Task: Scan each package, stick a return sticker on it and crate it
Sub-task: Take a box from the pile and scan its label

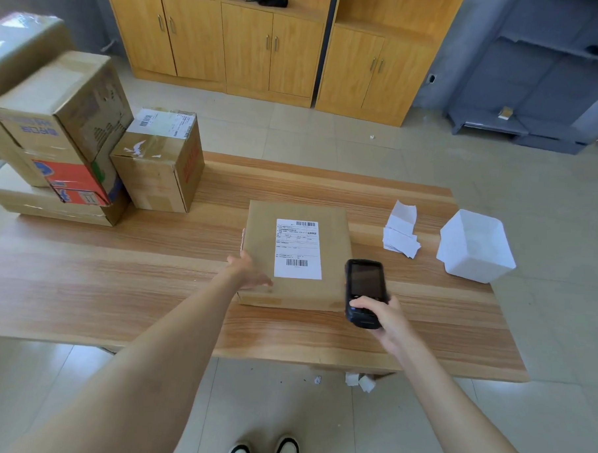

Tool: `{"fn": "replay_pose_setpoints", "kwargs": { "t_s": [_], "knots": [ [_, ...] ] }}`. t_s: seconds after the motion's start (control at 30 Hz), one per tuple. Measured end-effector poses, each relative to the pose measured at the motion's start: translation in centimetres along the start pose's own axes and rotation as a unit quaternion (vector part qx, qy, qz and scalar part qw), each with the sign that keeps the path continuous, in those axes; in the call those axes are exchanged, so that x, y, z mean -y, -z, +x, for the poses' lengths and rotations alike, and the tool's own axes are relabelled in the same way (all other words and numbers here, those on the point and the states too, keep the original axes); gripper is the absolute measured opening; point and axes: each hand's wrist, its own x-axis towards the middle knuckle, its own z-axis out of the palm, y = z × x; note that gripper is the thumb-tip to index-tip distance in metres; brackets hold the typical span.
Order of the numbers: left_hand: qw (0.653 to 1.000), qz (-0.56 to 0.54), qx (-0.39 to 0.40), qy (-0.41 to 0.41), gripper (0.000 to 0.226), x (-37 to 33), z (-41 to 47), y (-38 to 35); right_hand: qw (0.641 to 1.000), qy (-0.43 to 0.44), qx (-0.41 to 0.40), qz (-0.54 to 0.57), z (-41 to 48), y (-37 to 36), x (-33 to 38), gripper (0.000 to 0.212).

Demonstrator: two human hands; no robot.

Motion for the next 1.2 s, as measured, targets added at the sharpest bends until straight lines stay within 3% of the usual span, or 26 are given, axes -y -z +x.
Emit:
{"fn": "replay_pose_setpoints", "kwargs": {
  "t_s": [0.17, 0.37, 0.7, 1.2],
  "knots": [
    [1.000, 0.003, -0.003, 0.000, 0.108, 0.0, 0.0, 0.0, 0.998, 0.013, -0.057, -0.016, 3.0, 4.6, 0.6, 0.070],
    [0.999, 0.043, -0.004, 0.017, 0.106, 0.2, 0.4, -0.3, 0.994, -0.021, -0.095, -0.048, 5.9, 6.9, -0.5, 0.070],
    [0.997, 0.062, -0.018, 0.053, 0.100, 0.6, 1.4, -0.6, 0.996, -0.049, -0.076, 0.012, 8.2, 7.8, -2.7, 0.083],
    [0.997, 0.037, -0.013, 0.068, 0.090, 0.5, 1.6, -0.6, 0.986, -0.111, -0.111, -0.051, 8.3, 8.2, -5.9, 0.080]
  ]
}}
